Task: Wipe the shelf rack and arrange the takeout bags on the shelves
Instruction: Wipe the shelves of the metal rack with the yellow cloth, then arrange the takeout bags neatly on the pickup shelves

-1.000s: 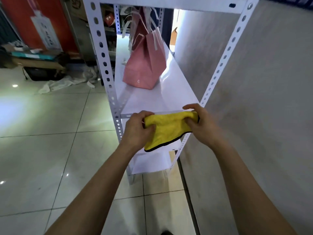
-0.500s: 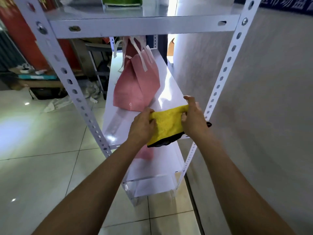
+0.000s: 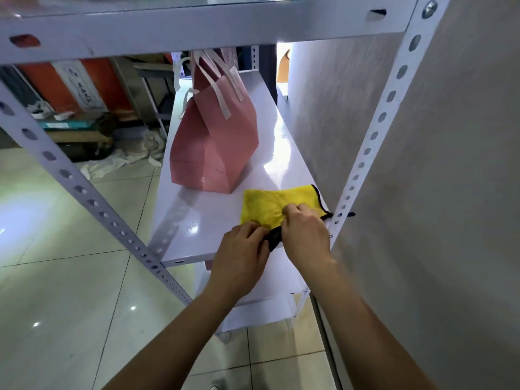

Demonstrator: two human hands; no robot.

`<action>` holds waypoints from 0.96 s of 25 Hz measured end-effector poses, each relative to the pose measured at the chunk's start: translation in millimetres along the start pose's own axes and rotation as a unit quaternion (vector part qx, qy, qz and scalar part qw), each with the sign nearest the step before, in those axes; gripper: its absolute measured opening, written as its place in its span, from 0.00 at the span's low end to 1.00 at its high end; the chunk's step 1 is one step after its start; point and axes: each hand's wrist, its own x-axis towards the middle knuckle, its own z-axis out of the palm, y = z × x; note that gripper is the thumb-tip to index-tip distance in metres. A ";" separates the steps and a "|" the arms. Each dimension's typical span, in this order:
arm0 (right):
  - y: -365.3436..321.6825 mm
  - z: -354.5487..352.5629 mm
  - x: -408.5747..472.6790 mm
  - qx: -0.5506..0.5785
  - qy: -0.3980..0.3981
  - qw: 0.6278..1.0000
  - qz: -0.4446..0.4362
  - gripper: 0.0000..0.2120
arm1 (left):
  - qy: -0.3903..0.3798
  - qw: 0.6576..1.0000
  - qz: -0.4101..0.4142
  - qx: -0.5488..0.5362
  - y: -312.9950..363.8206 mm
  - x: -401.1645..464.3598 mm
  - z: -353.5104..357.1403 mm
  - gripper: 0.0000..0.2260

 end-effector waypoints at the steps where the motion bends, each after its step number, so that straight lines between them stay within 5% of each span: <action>1: 1.4 0.3 3.8 -0.003 -0.003 1.000 0.015 0.10 | -0.008 1.000 0.009 -0.006 1.2 4.9 1.1 0.12; 10: 12.6 10.2 -1.5 0.053 0.031 0.998 0.014 0.18 | -0.043 0.999 0.032 -0.008 -4.9 11.6 -2.0 0.17; 15: 8.5 16.9 -27.3 0.146 0.097 0.984 -0.011 0.14 | -0.044 0.999 -0.003 -0.027 -15.7 -13.6 -15.4 0.15; 24: -50.4 28.6 -80.9 0.170 0.103 0.978 -0.062 0.12 | -0.023 0.999 -0.015 -0.046 -47.5 -72.0 -47.0 0.12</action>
